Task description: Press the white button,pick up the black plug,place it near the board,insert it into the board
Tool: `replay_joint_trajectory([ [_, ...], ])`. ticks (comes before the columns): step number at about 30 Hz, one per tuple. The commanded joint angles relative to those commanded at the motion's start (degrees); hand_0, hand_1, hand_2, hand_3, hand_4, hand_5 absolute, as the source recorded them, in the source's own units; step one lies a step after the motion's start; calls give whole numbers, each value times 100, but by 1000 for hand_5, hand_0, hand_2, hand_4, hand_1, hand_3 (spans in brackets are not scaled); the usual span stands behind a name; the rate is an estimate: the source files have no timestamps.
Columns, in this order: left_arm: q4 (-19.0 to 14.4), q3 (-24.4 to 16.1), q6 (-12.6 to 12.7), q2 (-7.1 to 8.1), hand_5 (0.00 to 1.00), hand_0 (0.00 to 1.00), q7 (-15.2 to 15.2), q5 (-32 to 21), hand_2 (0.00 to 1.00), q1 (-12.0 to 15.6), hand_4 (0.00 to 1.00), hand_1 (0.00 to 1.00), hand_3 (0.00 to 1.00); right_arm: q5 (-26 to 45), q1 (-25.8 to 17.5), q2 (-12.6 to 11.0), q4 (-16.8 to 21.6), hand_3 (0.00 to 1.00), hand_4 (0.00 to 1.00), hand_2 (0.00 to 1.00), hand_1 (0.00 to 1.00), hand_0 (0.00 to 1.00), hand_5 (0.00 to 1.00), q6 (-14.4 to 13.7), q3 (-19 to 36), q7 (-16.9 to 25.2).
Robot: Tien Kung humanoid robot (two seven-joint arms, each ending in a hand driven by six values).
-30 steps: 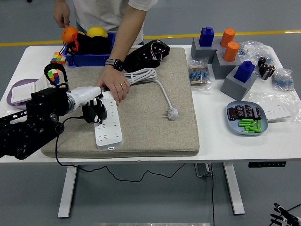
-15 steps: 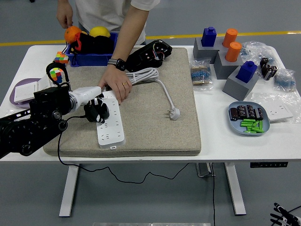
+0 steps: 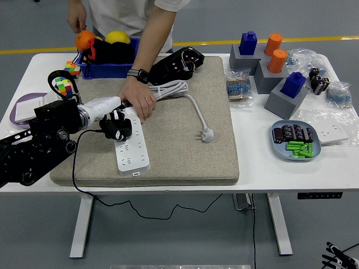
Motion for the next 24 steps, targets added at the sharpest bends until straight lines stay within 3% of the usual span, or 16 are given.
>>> replay_joint_trajectory([
  [1,-23,-28,-1,3,2,609,5,-2,796,12,878,796,572,-3,0,0,0,651,732,550,606,721,482,1,5,-1],
  [6,-48,-59,-39,17,2,609,46,-1,796,36,878,796,572,-11,-5,-2,0,651,732,550,606,721,482,4,13,-9],
  [7,-48,-47,-60,28,2,725,64,-9,851,43,904,872,587,-10,-7,-3,0,653,733,550,606,723,479,2,16,-7],
  [24,-224,-141,-148,115,2,706,140,-35,791,128,896,840,583,1,-8,-1,0,649,734,550,606,723,477,7,2,-3],
])
